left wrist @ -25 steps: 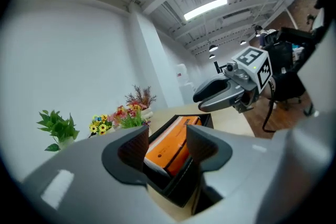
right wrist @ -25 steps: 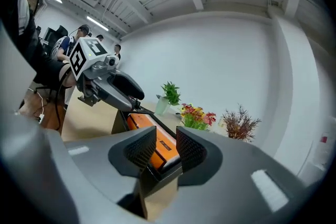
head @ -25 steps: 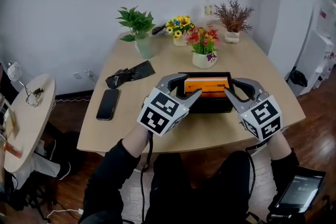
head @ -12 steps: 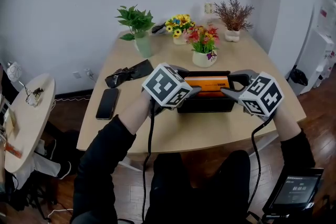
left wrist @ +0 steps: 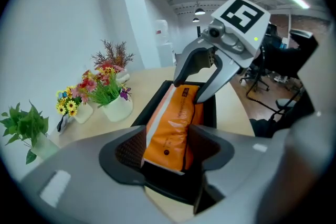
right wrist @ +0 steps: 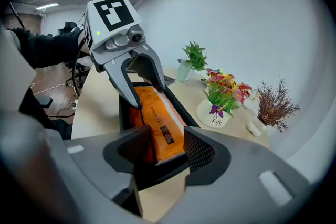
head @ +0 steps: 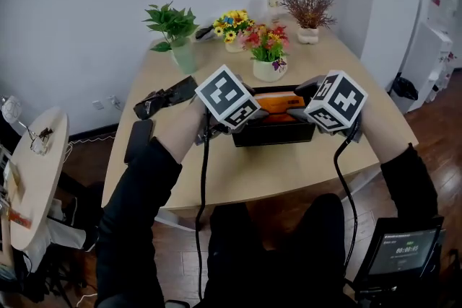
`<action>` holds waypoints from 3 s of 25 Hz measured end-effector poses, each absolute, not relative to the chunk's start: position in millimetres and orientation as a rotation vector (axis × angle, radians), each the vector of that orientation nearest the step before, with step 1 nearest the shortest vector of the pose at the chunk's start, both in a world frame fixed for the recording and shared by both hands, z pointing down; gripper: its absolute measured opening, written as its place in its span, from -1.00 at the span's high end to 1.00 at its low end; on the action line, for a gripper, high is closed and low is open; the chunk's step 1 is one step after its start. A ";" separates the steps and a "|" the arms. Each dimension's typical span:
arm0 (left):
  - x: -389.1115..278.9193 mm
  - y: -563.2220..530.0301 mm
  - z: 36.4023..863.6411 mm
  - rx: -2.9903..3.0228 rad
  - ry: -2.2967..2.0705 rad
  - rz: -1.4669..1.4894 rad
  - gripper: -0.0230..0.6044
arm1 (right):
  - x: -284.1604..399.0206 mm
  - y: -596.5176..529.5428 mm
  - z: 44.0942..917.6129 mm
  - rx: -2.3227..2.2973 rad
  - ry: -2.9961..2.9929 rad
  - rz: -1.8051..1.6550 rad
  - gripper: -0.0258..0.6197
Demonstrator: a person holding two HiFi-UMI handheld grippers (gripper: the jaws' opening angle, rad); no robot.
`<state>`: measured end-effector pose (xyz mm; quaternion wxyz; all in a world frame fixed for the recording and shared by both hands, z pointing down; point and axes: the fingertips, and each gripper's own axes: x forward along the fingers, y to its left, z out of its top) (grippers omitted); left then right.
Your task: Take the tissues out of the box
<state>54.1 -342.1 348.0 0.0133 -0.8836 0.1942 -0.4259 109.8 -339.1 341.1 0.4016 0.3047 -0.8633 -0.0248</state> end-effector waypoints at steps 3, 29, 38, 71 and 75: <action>53.1 -345.5 346.5 -2.749 0.609 -1.299 0.18 | 107.3 -344.4 342.3 0.767 -2.184 -0.063 0.32; 58.6 -340.3 344.9 -2.629 0.693 -1.137 0.53 | 104.4 -334.9 341.7 0.815 -2.175 -0.272 0.70; 61.1 -310.8 319.2 -2.193 0.870 -0.836 0.72 | 99.0 -314.1 318.5 0.965 -2.143 -0.662 0.78; -179.8 -225.8 314.3 -1.873 1.262 -1.096 0.79 | -148.6 -241.9 309.7 0.570 -2.188 -1.051 0.82; -187.4 -228.7 342.5 -1.927 1.243 -1.144 0.80 | -157.3 -244.0 335.4 0.525 -2.159 -1.006 0.82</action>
